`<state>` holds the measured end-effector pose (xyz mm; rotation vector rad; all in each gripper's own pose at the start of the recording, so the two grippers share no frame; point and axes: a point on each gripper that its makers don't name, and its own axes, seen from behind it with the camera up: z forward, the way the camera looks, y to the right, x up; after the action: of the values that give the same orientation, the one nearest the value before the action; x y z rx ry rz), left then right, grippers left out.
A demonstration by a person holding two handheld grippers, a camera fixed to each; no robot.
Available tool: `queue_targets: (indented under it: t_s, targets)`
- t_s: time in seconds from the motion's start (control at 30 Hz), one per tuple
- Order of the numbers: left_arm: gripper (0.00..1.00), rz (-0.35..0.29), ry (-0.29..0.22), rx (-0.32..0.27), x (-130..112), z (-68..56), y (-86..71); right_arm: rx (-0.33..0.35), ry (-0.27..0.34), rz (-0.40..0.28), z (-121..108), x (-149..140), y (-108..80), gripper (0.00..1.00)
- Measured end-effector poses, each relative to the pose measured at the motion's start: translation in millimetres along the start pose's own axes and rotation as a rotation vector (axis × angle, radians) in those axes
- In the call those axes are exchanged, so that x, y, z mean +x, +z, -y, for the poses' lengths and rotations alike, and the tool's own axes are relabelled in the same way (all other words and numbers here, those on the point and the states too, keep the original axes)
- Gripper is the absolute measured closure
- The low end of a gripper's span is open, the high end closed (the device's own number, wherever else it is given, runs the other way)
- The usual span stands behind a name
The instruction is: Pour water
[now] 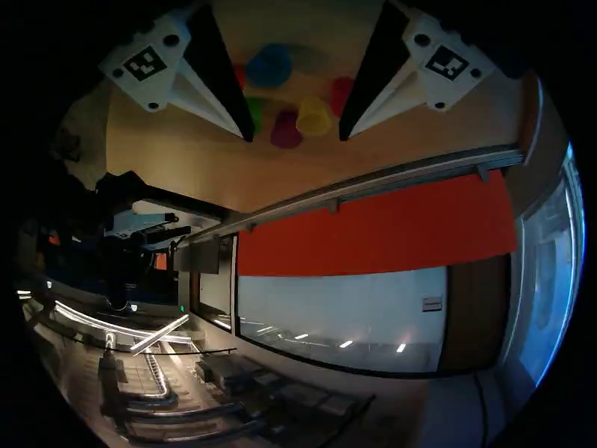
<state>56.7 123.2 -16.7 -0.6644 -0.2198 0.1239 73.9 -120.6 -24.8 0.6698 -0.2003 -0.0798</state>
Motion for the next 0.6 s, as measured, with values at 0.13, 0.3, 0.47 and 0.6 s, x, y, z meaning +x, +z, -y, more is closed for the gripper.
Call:
queue_targets:
  t_s: [0.13, 0.3, 0.47, 0.6]
  targets:
    - [0.16, 0.016, 0.007, -0.01, -6, -1.9, 2.3, 0.011, -0.002, 0.016, 0, -7, 1.5, 0.01]
    - [0.16, 0.038, 0.004, -0.027, -15, -5.7, 5.9, 0.028, -0.004, 0.043, 2, -18, 4.7, 0.01]
    - [0.16, 0.064, 0.005, -0.039, -28, -6.8, 12.0, 0.037, -0.012, 0.068, 1, -30, 9.6, 0.01]
    - [0.16, 0.086, 0.013, -0.045, -40, -7.2, 17.1, 0.047, -0.011, 0.089, 1, -41, 15.0, 0.01]
